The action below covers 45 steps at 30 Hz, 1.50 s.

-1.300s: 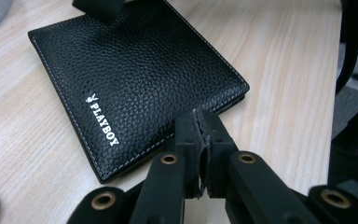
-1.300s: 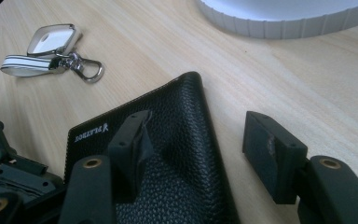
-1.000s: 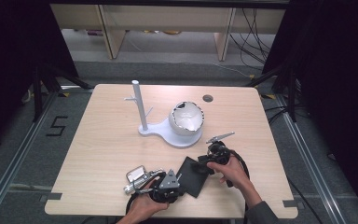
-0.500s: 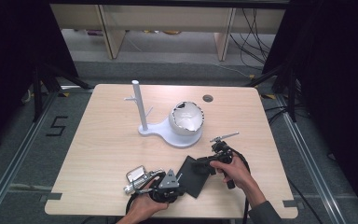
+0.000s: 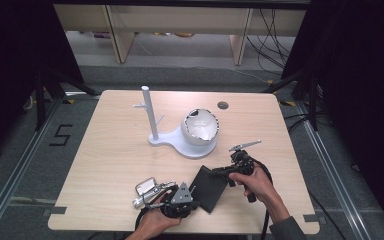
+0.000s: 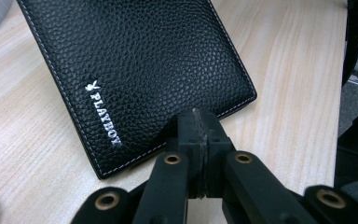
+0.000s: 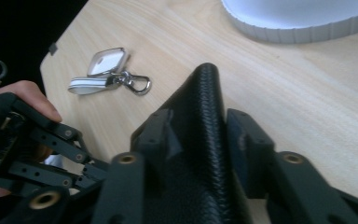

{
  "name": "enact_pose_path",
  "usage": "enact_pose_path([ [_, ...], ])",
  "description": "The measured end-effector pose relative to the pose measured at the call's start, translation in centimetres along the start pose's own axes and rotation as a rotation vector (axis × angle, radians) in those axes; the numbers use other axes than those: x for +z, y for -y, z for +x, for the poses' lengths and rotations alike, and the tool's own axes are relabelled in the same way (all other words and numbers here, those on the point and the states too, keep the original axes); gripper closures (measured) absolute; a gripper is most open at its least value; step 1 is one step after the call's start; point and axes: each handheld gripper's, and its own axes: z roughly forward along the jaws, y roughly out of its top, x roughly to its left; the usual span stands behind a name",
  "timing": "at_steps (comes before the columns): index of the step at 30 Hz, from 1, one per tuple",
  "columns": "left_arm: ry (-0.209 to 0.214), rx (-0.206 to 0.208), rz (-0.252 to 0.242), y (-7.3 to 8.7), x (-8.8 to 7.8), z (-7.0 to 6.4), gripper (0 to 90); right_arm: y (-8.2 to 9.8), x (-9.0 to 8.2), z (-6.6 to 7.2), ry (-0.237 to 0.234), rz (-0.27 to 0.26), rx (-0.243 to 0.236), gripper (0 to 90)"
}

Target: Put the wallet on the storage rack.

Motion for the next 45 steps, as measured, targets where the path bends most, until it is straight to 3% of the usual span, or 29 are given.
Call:
enact_pose_path([
  [1, -0.007, 0.040, 0.025, -0.1, -0.2, 0.2, 88.6, -0.1, 0.0, 0.0, 0.026, -0.002, -0.030, 68.1],
  [2, -0.005, 0.047, 0.023, -0.1, -0.2, 0.2, 88.7, 0.0, -0.1, 0.1, 0.042, -0.001, -0.045, 70.2],
  [7, 0.004, 0.044, 0.021, -0.1, -0.2, 0.2, 88.5, -0.2, -0.2, 1.1, 0.090, 0.003, -0.114, 76.9],
  [8, 0.002, 0.024, 0.009, -0.1, -0.1, 0.0, 88.2, -0.3, -0.2, 1.2, 0.089, 0.001, -0.124, 77.6],
  [9, 0.003, 0.025, 0.009, -0.1, -0.1, 0.0, 88.1, -0.3, -0.3, 1.5, 0.091, -0.001, -0.136, 78.7],
  [10, 0.011, 0.023, 0.008, -0.1, -0.1, 0.0, 87.0, -0.3, -0.4, 1.8, 0.081, 0.004, -0.119, 79.3],
  [11, 0.020, 0.021, 0.010, -0.1, -0.1, 0.1, 83.7, -0.4, -0.4, 1.7, 0.089, -0.008, -0.153, 79.9],
  [14, 0.032, 0.015, 0.010, -0.2, -0.3, 0.1, 79.1, -0.4, -0.5, 2.1, 0.091, -0.017, -0.164, 80.6],
  [16, 0.033, 0.007, 0.006, -0.3, -0.8, 0.3, 76.5, -0.4, -0.6, 2.3, 0.096, -0.024, -0.166, 81.1],
  [18, 0.042, -0.024, -0.012, -0.5, -1.5, 0.4, 73.8, -0.4, -0.7, 2.4, 0.065, -0.029, -0.172, 81.6],
  [19, 0.046, -0.030, -0.018, -0.5, -1.8, 0.5, 72.8, -0.5, -0.8, 2.7, 0.078, -0.028, -0.167, 81.9],
  [20, 0.048, -0.017, -0.015, -0.5, -2.2, 0.6, 71.5, -0.5, -0.9, 2.7, 0.085, -0.039, -0.183, 82.0],
  [22, 0.054, -0.015, -0.014, -0.5, -2.7, 0.5, 68.6, -0.7, -0.9, 3.2, 0.074, -0.038, -0.168, 82.2],
  [25, 0.061, -0.015, -0.018, -0.5, -3.6, 0.3, 63.6, -1.0, -1.5, 3.6, 0.077, -0.060, -0.209, 82.8],
  [29, 0.041, -0.003, -0.030, -0.3, -5.0, 0.2, 58.3, -1.8, -2.6, 4.6, 0.066, -0.096, -0.230, 83.3],
  [32, 0.012, -0.008, -0.019, 0.1, -6.3, 0.6, 53.3, -2.7, -3.9, 5.0, 0.086, -0.119, -0.240, 83.3],
  [35, -0.020, -0.033, -0.028, 0.8, -7.7, 0.9, 48.6, -3.7, -4.9, 5.2, 0.095, -0.145, -0.243, 83.3],
  [39, -0.052, -0.068, -0.045, 1.7, -9.5, 1.6, 45.0, -5.0, -5.8, 5.1, 0.114, -0.166, -0.288, 83.3],
  [41, -0.081, -0.076, -0.056, 2.2, -10.3, 2.0, 43.2, -5.7, -6.4, 5.3, 0.129, -0.173, -0.263, 83.3],
  [44, -0.121, -0.079, -0.042, 2.9, -11.7, 2.8, 40.0, -6.7, -6.9, 5.2, 0.139, -0.181, -0.274, 83.4],
  [45, -0.128, -0.115, -0.059, 3.1, -11.8, 2.8, 38.9, -7.1, -7.1, 5.2, 0.149, -0.190, -0.279, 83.4],
])
